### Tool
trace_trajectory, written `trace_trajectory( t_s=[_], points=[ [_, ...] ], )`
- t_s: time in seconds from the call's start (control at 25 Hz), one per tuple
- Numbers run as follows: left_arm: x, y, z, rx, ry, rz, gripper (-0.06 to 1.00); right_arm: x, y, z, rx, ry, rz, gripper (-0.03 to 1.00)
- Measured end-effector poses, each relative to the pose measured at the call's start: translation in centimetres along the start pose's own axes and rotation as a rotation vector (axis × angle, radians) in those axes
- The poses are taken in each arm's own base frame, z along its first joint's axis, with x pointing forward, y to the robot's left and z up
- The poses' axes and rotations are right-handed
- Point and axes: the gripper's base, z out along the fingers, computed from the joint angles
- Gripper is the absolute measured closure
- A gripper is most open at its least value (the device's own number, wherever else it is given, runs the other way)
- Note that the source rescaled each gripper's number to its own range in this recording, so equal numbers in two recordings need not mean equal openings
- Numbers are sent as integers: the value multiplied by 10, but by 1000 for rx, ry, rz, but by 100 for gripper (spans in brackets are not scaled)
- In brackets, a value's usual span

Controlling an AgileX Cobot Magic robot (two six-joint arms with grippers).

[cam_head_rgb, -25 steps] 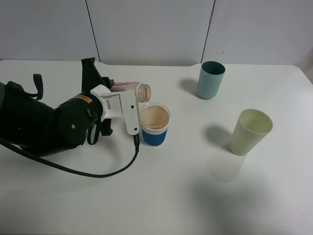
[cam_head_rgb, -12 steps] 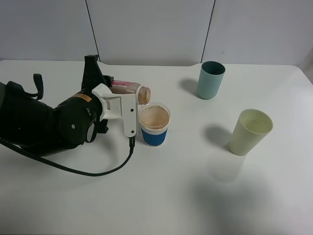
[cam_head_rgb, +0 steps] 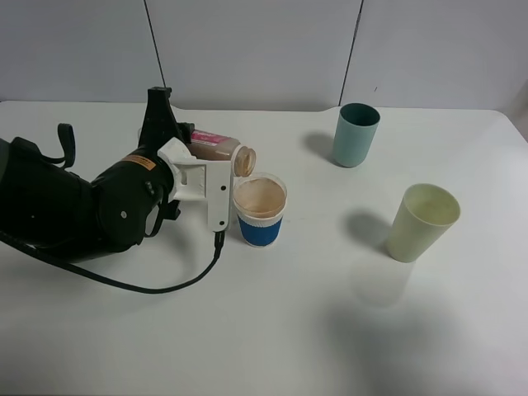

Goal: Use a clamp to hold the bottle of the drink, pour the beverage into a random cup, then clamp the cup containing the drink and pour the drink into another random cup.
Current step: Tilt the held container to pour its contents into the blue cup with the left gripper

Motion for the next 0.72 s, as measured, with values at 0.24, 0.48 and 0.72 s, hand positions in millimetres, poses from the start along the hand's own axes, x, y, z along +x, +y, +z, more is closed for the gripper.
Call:
trace_trajectory(
  t_s=[0.24, 0.48, 0.72],
  points=[
    [-2, 2, 0, -22, -26, 56, 91, 0, 0, 0, 0, 0, 0, -3],
    [-2, 3, 0, -33, -32, 68, 91, 0, 0, 0, 0, 0, 0, -3],
    [0, 4, 3, -42, -31, 75, 91, 0, 0, 0, 0, 0, 0, -3]
  ],
)
